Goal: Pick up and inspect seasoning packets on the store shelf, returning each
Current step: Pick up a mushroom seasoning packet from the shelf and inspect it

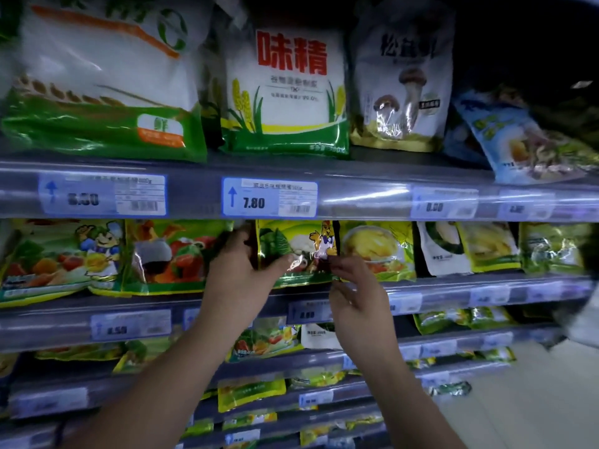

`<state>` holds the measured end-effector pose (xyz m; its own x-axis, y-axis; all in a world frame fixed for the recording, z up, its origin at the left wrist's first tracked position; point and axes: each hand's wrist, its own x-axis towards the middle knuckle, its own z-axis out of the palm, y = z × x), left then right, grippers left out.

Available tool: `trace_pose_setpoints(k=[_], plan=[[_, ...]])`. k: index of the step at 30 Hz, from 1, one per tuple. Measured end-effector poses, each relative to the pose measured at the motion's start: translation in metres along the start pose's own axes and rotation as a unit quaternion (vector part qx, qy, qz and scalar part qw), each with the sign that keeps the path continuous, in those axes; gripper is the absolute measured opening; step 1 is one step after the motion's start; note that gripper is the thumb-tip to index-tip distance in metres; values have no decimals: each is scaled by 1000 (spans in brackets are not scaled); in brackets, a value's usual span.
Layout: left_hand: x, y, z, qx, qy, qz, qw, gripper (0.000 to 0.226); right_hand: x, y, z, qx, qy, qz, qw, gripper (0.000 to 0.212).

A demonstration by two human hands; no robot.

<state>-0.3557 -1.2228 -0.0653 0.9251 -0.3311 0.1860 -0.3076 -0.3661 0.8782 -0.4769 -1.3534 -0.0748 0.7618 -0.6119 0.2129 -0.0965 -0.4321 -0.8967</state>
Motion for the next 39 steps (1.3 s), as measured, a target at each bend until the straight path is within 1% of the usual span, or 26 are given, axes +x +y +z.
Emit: trace_pose_setpoints(k=[2, 4, 5, 8, 11, 12, 13, 14, 15, 16, 17, 18, 20, 21, 23, 26, 27, 29, 30, 31, 32, 33, 35, 37, 38, 39], plan=[[2, 0, 6, -25, -11, -3, 1000, 55, 0, 2, -4, 15, -9, -1, 1000, 39], [4, 0, 12, -32, -3, -3, 999, 54, 2, 4, -9, 26, -23, -7, 999, 39], [4, 0, 14, -41, -1, -9, 999, 59, 3, 5, -13, 33, -35, -8, 999, 38], [-2, 5, 10, -124, -3, -38, 992, 90, 8, 9, -24, 58, -69, -22, 996, 36], [-14, 12, 4, -176, 50, -64, 981, 103, 20, 17, -40, 86, -79, -52, 992, 31], [-23, 18, 4, -197, 71, -79, 975, 98, 25, 20, -47, 98, -86, -61, 990, 29], [-32, 21, 4, -214, 88, -91, 969, 84, 29, 23, -53, 109, -94, -70, 987, 25], [-42, 22, 6, -232, 97, -103, 962, 61, 33, 26, -58, 117, -104, -78, 985, 21], [-54, 24, 9, -233, 101, -111, 961, 33, 35, 29, -64, 121, -115, -84, 982, 15], [-66, 29, 14, -229, 98, -123, 961, 17, 36, 29, -70, 122, -129, -86, 980, 11], [-80, 33, 18, -227, 86, -126, 962, 14, 36, 29, -75, 120, -147, -87, 978, 11], [-91, 34, 23, -233, 80, -131, 960, 19, 34, 31, -79, 116, -170, -84, 975, 13], [-111, 38, 35, -239, 69, -154, 956, 39, 30, 33, -87, 112, -236, -72, 963, 10], [-121, 41, 42, -240, 69, -158, 955, 37, 27, 34, -91, 122, -273, -57, 953, 12], [-136, 47, 53, -239, 63, -150, 957, 25, 23, 41, -97, 166, -327, -14, 930, 11], [-149, 54, 60, -247, 61, -166, 953, 16, 15, 46, -104, 183, -359, -6, 915, 8], [-152, 54, 58, -241, 57, -163, 955, 19, 12, 47, -106, 197, -368, 7, 909, 6], [-156, 54, 56, -232, 41, -158, 959, 21, 8, 49, -111, 232, -342, 51, 909, 2], [-157, 54, 55, -226, 30, -152, 962, 20, 7, 50, -113, 242, -320, 62, 914, 16], [-159, 54, 55, -219, 17, -145, 965, 21, 6, 51, -114, 236, -305, 62, 921, 37], [-159, 54, 56, -215, 5, -138, 967, 22, 4, 47, -117, 233, -303, 59, 922, 51], [-159, 56, 56, -212, 1, -137, 968, 23, 2, 43, -120, 226, -293, 62, 927, 56], [-156, 54, 56, -217, 2, -138, 967, 25, 3, 40, -122, 219, -271, 67, 935, 46], [-150, 52, 56, -223, 0, -136, 965, 26, 5, 40, -123, 238, -259, 86, 932, 39], [-148, 50, 55, -227, -10, -132, 965, 29, 5, 38, -124, 249, -263, 87, 928, 42], [-145, 49, 52, -235, -25, -128, 963, 38, 5, 37, -124, 253, -270, 89, 925, 50]])
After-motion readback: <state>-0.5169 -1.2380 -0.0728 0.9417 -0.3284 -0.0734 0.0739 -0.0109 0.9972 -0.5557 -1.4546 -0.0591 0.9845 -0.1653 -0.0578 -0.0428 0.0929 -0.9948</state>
